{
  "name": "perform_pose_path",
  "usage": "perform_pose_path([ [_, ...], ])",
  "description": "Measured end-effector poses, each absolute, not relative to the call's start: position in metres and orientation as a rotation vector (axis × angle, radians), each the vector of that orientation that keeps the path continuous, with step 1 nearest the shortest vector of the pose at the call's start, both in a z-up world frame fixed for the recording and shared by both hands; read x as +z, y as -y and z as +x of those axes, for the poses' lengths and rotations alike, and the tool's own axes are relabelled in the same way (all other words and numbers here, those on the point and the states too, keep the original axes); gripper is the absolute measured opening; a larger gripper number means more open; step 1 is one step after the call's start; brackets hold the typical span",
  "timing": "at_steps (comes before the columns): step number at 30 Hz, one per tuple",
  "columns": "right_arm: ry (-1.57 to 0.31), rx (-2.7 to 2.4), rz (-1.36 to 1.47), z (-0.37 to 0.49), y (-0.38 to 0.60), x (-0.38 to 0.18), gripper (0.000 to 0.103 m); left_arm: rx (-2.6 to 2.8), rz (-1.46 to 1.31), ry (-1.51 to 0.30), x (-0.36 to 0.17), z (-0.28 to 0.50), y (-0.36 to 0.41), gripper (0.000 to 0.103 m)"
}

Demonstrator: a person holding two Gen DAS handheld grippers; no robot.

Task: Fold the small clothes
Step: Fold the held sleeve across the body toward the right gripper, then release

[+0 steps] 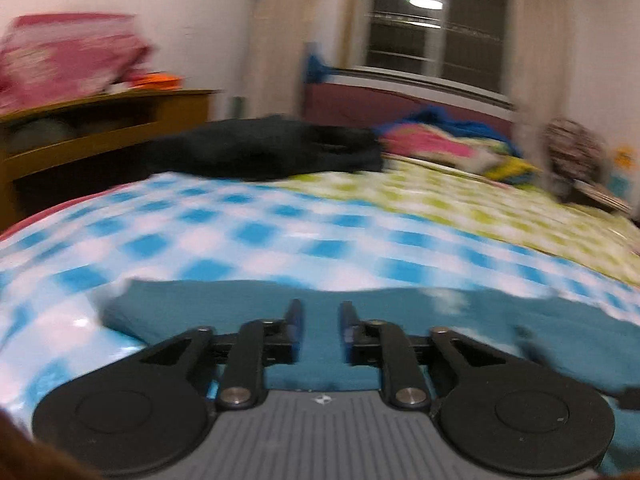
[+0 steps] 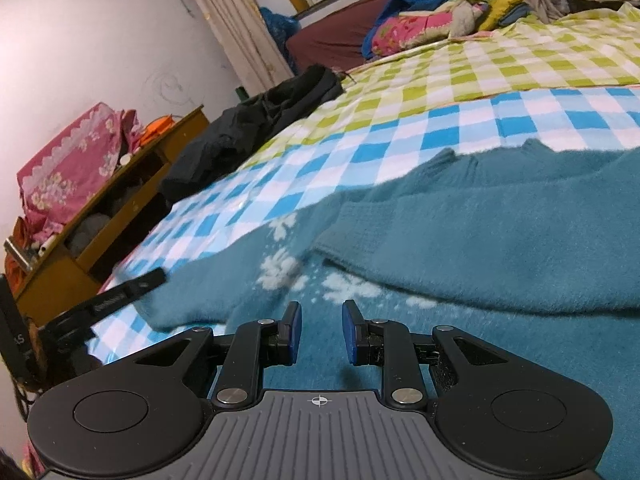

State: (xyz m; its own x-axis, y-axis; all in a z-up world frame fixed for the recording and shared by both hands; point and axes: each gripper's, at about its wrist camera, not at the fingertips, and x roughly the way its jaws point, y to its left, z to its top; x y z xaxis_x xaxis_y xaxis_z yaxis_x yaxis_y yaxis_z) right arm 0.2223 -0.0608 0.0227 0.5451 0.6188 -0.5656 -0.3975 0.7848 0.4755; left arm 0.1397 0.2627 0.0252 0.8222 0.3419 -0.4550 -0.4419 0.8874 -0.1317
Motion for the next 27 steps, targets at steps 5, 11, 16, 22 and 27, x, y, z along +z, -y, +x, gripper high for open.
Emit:
perform_pose_path([
  [5, -0.808, 0.642, 0.305, 0.218, 0.045, 0.019, 0.024, 0.583, -0.422, -0.503, 0.002, 0.106, -0.326, 0.047],
  [11, -0.830, 0.679, 0.274, 0.214, 0.022, 0.017, 0.025, 0.609, -0.750, -0.487, -0.033, 0.096, -0.366, 0.058],
  [16, -0.822, 0.688, 0.269, 0.212, 0.017, 0.019, 0.025, 0.582, -0.810, -0.431, -0.034, 0.112, -0.371, 0.064],
  [22, -0.832, 0.681, 0.288, 0.215, 0.020, 0.016, 0.025, 0.620, -0.875, -0.390, -0.043, 0.132, -0.381, 0.064],
  [27, -0.840, 0.679, 0.287, 0.218, 0.019, 0.015, 0.025, 0.656, -0.856, -0.366, -0.044, 0.157, -0.384, 0.042],
])
